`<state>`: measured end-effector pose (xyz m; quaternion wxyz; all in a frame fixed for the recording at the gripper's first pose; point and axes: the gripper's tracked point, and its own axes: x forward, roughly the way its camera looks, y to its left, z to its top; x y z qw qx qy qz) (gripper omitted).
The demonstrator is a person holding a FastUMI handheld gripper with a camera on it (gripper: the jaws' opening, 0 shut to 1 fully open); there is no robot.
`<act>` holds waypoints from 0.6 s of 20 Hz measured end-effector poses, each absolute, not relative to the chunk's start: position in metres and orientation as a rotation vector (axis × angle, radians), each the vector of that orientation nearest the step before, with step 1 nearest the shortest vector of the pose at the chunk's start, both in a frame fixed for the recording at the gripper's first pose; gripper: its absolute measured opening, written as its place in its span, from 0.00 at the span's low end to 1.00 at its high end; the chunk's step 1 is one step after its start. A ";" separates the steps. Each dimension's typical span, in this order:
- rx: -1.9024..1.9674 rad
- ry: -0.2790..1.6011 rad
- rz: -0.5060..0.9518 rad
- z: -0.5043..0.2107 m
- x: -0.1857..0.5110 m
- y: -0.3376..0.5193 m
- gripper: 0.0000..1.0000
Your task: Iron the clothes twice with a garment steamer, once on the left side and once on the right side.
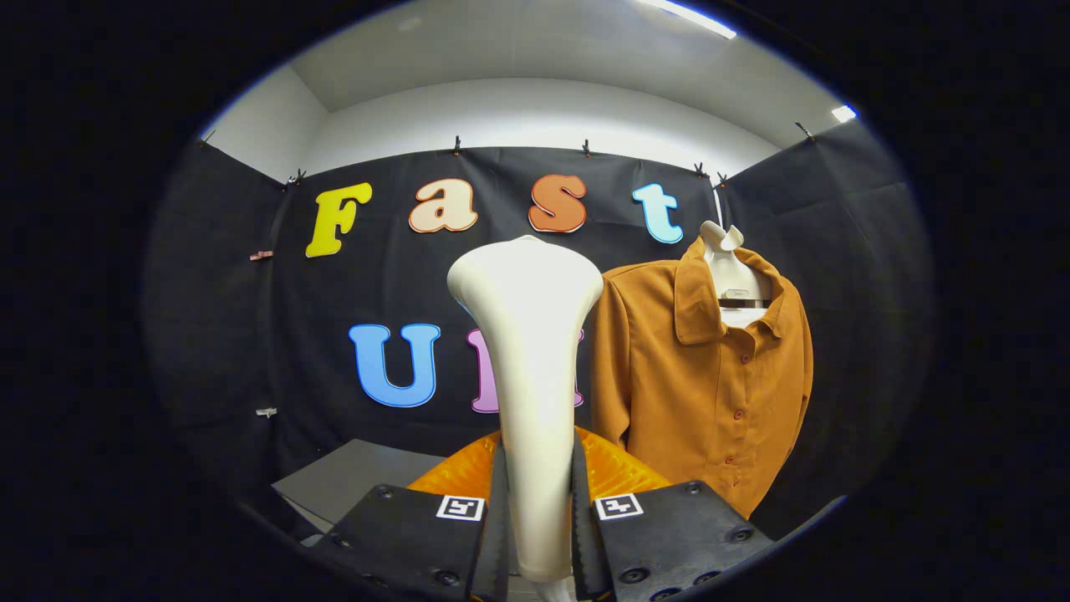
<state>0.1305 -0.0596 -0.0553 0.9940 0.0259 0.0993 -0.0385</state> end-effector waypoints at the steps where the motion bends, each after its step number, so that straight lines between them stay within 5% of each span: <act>1: 0.052 0.197 -0.078 -0.055 0.129 -0.060 0.33; 12: 0.052 0.171 -0.084 -0.046 0.120 -0.071 0.34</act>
